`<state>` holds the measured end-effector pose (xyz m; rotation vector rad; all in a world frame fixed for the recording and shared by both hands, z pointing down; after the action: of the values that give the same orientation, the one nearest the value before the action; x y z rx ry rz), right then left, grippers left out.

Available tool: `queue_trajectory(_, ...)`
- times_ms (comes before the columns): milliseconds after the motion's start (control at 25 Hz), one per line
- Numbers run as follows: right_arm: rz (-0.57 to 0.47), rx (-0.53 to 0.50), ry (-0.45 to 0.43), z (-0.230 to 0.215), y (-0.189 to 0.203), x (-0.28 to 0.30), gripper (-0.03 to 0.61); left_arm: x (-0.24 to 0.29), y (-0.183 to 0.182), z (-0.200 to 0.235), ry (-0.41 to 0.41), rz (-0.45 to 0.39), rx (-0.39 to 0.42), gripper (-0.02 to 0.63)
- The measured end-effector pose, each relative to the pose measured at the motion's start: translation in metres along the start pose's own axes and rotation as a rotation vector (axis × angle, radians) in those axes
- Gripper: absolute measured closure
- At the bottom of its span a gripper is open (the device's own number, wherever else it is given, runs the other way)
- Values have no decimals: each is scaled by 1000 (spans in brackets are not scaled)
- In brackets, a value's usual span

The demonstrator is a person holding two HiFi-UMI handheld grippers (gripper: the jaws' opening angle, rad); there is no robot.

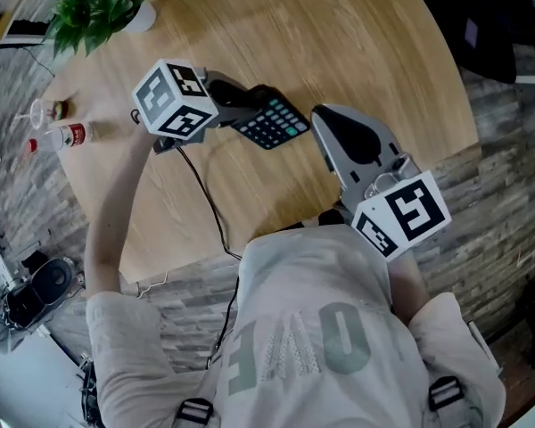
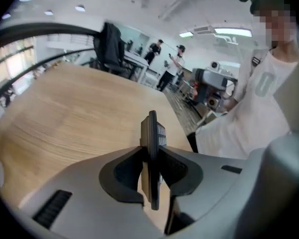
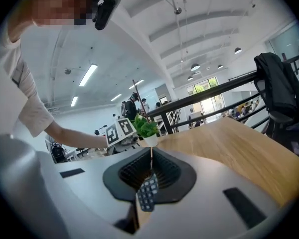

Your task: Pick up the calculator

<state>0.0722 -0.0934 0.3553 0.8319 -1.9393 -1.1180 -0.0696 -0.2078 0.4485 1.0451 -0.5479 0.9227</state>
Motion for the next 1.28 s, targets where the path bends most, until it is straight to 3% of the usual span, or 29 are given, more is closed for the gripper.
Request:
queue_trajectory(320,-161,-60,-22,11,-59,0,554,-103,-48,-25,-739,-559,-133,522)
queue_trajectory(600,-270,-194,-25,43,-111,-3,554,-175,-47,-95,-1120,-966,-212,523)
queue_trajectory(760,-295,-246,-6,60,-118,-3,554,-197,-32,-136,-1294,-1083,-224,523)
queue_trajectory(920,-306,-276,-43,75,-118,5,554,-212,-11,-166,-1447,-1172,-257,523)
queue_trajectory(1160,-277,-283,-67,83,-109,17,554,-213,5,-196,-1567,-1209,-272,525)
queue_trajectory(1280,-278,-289,-79,88,-107,21,554,-213,11,-201,-1585,-1202,-264,526)
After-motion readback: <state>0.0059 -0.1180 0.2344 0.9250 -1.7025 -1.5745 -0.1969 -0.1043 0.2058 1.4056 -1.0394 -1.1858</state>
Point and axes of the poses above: the fingertips, and each gripper's own axes: x forward along the fingers, z to its left, y out of its underside, the point moved 6 cm from there along -x, backward along the fingers, and after that the axes turned 1 degree about z, right-handed, at the moved point
